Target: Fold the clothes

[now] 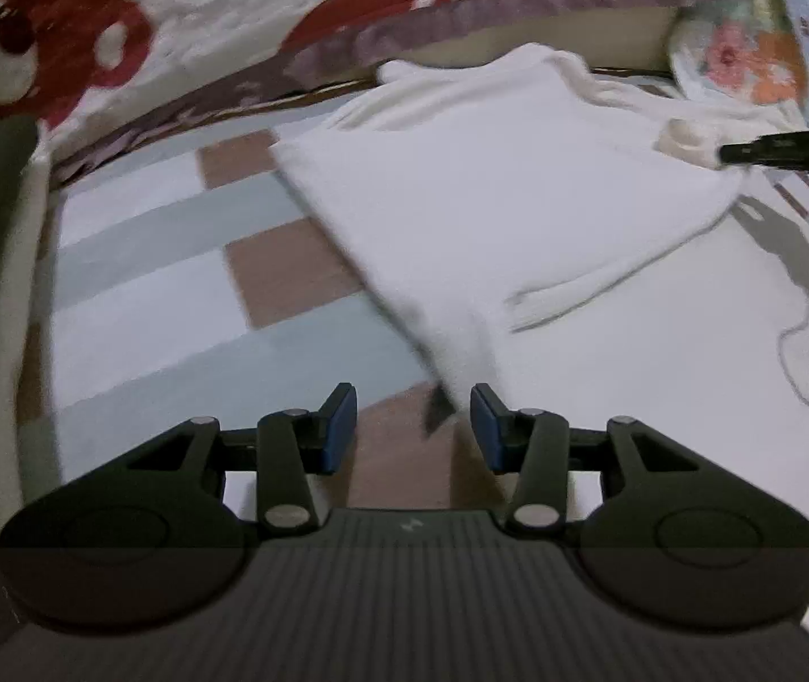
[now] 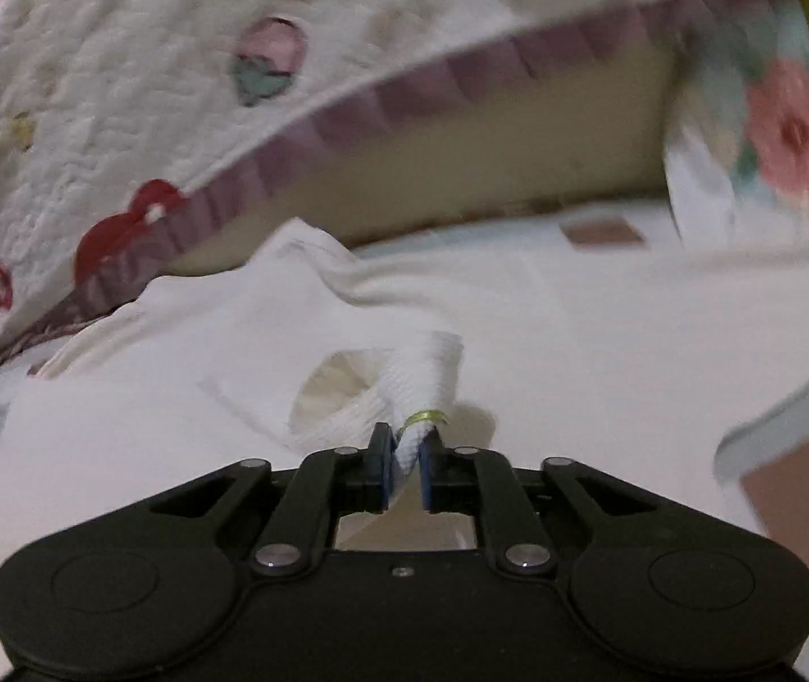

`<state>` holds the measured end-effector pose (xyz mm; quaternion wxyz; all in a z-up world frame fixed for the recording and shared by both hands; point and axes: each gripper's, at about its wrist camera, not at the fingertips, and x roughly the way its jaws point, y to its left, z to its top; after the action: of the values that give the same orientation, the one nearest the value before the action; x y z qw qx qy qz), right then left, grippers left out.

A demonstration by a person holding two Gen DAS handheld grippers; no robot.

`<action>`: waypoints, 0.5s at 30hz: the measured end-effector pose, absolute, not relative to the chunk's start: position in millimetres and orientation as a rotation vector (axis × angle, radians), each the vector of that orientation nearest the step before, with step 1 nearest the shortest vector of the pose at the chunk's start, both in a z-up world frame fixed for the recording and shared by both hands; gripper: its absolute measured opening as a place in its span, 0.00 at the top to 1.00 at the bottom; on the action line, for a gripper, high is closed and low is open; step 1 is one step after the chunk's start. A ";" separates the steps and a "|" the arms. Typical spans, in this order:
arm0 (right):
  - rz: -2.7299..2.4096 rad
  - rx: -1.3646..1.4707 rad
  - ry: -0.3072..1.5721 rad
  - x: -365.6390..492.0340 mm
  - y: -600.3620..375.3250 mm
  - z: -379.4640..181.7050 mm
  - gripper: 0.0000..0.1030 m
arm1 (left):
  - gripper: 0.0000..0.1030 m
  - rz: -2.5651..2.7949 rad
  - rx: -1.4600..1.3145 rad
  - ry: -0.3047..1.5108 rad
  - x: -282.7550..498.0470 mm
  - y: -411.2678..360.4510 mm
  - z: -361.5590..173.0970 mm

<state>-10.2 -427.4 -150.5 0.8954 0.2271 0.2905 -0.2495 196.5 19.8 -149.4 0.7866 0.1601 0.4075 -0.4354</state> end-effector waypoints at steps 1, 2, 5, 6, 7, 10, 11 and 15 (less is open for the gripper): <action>-0.519 0.499 0.589 -11.6 -428.6 -152.5 0.85 | 0.57 -0.963 0.351 0.869 192.4 17.4 -148.7; -0.521 0.528 0.575 -13.0 -429.8 -154.5 0.84 | 0.56 -0.982 0.361 0.856 187.9 15.0 -148.0; -0.533 0.542 0.586 -15.1 -430.0 -159.8 0.84 | 0.52 -1.000 0.419 0.813 176.4 3.5 -148.0; -0.542 0.556 0.591 -15.3 -429.3 -161.7 0.79 | 0.51 -1.006 0.437 0.806 174.6 -1.4 -148.5; -0.552 0.572 0.595 -15.8 -428.6 -163.6 0.77 | 0.50 -1.003 0.456 0.802 174.0 -8.3 -149.8; -0.589 0.636 0.585 -22.0 -433.1 -171.0 0.67 | 0.47 -0.941 0.546 0.779 172.2 -30.6 -158.6; -0.596 0.654 0.585 -23.6 -434.5 -173.1 0.65 | 0.46 -0.911 0.580 0.768 171.8 -38.3 -162.9; -0.591 0.673 0.582 -26.4 -436.1 -177.1 0.60 | 0.46 -0.857 0.571 0.753 180.7 -47.2 -172.4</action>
<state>-26.4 -436.1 -177.1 0.8608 0.3207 0.2774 -0.2815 180.7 -47.2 -172.4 0.8033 0.2664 0.3516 -0.4002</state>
